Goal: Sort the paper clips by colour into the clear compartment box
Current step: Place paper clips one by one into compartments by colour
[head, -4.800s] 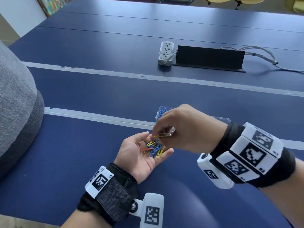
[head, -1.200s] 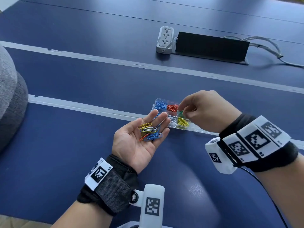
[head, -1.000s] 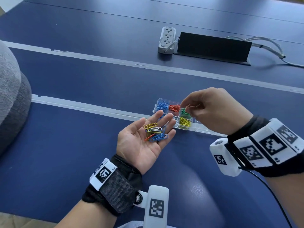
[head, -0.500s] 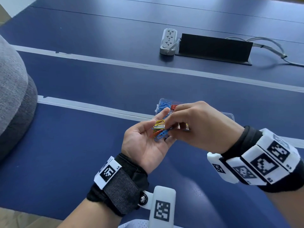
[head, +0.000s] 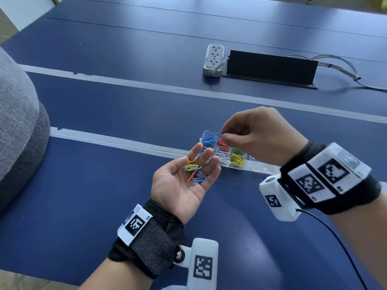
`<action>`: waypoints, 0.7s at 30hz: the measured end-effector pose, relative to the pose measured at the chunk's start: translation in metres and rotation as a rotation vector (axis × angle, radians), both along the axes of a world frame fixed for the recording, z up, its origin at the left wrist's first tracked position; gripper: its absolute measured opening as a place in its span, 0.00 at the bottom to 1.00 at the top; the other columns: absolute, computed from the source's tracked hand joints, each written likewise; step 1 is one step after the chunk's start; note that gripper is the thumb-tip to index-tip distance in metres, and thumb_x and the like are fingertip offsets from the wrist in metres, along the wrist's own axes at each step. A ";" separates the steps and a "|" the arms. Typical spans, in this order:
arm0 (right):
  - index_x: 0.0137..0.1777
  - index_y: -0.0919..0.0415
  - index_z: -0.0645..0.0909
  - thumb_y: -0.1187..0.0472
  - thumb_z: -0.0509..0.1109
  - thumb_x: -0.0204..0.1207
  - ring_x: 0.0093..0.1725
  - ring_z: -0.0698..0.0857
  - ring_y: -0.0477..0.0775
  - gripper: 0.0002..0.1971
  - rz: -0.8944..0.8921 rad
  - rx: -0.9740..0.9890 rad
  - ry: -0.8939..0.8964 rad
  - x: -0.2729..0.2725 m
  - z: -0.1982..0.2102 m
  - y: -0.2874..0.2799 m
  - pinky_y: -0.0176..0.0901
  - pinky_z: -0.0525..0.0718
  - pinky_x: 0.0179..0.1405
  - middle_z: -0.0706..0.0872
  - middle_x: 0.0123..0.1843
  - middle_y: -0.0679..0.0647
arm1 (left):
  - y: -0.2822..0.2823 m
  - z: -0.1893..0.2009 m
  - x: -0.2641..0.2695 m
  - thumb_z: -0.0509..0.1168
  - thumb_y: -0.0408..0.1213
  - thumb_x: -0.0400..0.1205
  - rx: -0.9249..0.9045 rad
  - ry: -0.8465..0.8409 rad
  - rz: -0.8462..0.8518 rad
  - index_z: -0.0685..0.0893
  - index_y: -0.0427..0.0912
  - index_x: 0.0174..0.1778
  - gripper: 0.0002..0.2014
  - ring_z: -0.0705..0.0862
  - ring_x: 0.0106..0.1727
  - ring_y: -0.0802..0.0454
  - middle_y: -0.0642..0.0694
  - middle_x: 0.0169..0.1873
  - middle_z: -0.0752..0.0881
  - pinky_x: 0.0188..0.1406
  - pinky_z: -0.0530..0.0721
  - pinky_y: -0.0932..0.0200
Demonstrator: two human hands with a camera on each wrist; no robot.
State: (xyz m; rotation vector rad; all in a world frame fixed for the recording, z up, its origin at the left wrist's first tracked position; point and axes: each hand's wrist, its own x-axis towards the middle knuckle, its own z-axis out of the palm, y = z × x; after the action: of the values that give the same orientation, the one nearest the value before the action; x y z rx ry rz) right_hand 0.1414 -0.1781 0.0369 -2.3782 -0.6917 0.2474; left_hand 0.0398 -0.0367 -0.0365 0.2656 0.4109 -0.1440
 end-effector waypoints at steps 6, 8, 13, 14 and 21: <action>0.38 0.57 0.88 0.61 0.68 0.69 0.38 0.85 0.49 0.06 -0.032 -0.250 -0.058 0.022 -0.013 0.026 0.38 0.81 0.41 0.89 0.36 0.50 | 0.008 -0.003 -0.001 0.57 0.36 0.75 0.031 0.089 0.085 0.85 0.37 0.43 0.11 0.82 0.34 0.46 0.42 0.36 0.82 0.40 0.86 0.55; 0.39 0.57 0.88 0.61 0.69 0.69 0.42 0.86 0.54 0.06 -0.040 -0.305 -0.043 0.028 -0.021 0.034 0.40 0.82 0.43 0.90 0.40 0.53 | 0.008 -0.003 -0.002 0.59 0.37 0.73 0.040 0.083 0.090 0.84 0.38 0.42 0.10 0.83 0.34 0.46 0.42 0.36 0.83 0.40 0.86 0.55; 0.43 0.56 0.89 0.55 0.72 0.72 0.44 0.86 0.56 0.07 -0.032 -0.325 0.027 0.033 -0.028 0.043 0.44 0.85 0.47 0.90 0.43 0.56 | 0.012 -0.005 -0.002 0.54 0.39 0.81 0.035 0.050 0.080 0.85 0.36 0.50 0.17 0.89 0.42 0.41 0.37 0.45 0.88 0.48 0.88 0.46; 0.45 0.57 0.89 0.56 0.70 0.74 0.44 0.86 0.56 0.08 -0.036 -0.310 0.021 0.034 -0.028 0.042 0.43 0.84 0.48 0.90 0.44 0.57 | 0.013 -0.004 -0.002 0.52 0.40 0.83 0.027 0.048 0.075 0.85 0.35 0.53 0.18 0.90 0.46 0.39 0.35 0.49 0.89 0.52 0.87 0.43; 0.47 0.56 0.89 0.66 0.65 0.73 0.40 0.85 0.46 0.12 -0.029 -0.166 -0.023 0.026 -0.014 0.023 0.33 0.81 0.48 0.88 0.39 0.49 | 0.009 0.002 -0.002 0.53 0.37 0.81 -0.028 0.048 0.023 0.80 0.32 0.65 0.21 0.84 0.62 0.33 0.30 0.61 0.84 0.58 0.81 0.37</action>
State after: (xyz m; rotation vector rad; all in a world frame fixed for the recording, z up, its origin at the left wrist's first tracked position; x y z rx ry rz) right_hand 0.1669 -0.1548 0.0230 -2.5505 -0.6692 0.2746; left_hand 0.0376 -0.0273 -0.0348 0.2304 0.4592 -0.1331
